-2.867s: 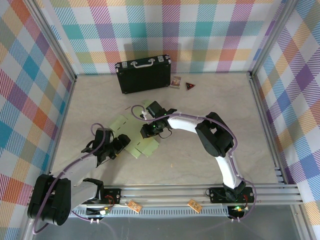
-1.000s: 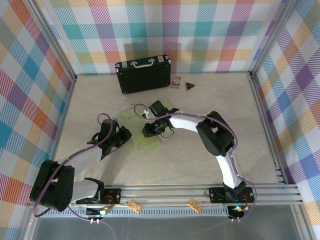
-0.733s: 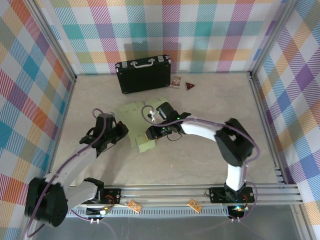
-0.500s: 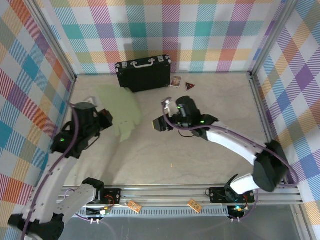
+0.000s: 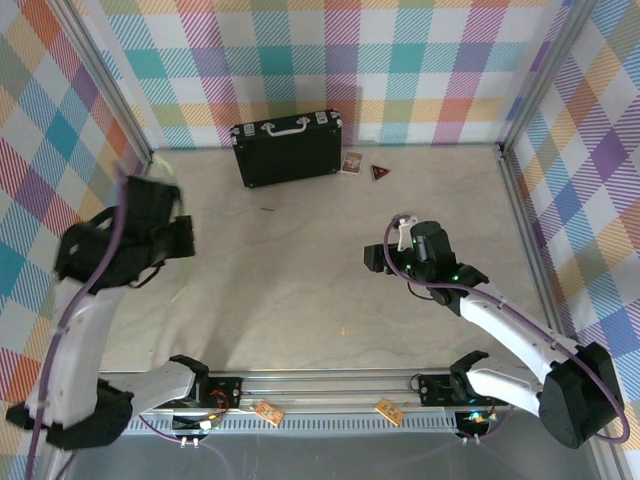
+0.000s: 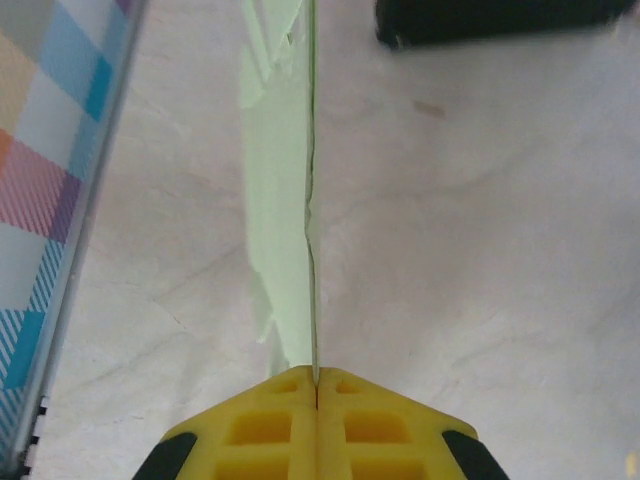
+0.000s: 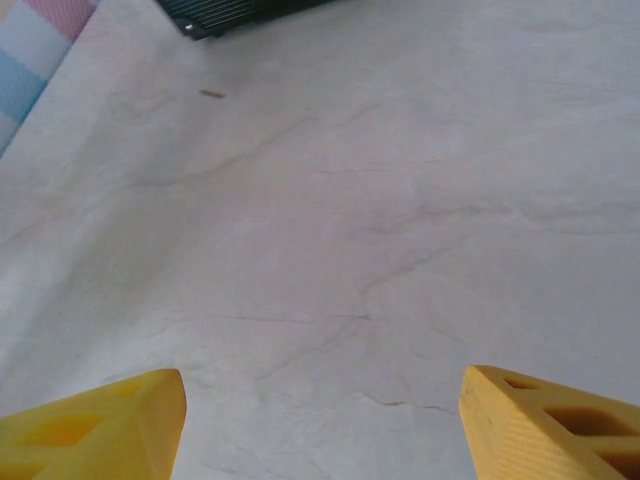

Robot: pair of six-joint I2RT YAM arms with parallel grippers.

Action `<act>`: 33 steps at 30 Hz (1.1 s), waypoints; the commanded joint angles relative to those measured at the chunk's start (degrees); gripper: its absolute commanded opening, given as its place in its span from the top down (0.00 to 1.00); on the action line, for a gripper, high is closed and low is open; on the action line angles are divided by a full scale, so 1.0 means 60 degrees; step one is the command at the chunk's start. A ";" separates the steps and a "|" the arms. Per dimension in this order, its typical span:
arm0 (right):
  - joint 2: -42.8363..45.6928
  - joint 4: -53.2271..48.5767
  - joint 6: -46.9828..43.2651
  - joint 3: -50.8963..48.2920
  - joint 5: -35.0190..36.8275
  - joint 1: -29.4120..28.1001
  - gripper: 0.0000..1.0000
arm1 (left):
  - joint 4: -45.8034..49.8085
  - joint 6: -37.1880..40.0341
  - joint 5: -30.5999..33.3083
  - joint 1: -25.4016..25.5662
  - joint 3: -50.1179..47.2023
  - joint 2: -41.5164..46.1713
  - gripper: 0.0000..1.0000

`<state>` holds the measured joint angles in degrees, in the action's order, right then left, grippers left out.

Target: Fold the paper box

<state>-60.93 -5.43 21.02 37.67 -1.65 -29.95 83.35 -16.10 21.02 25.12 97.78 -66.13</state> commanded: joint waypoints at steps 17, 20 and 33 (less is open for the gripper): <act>0.0164 0.0531 0.0797 -0.0684 0.1683 0.0776 0.23 | -0.3372 -0.1660 0.0739 0.5181 0.0899 -0.7501 1.00; 0.0150 0.0650 0.1052 -0.0858 0.1590 0.1070 0.23 | -0.3720 -0.1711 0.0283 0.5260 0.1020 -0.7857 0.82; -0.0460 0.1276 0.1534 -0.1125 0.0692 0.1609 0.25 | -0.5444 -0.1470 -0.0528 0.4982 -0.1027 -0.5225 0.30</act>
<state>-61.93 -1.21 29.61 30.79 6.68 -20.58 53.41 -25.67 18.87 55.99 94.72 -102.98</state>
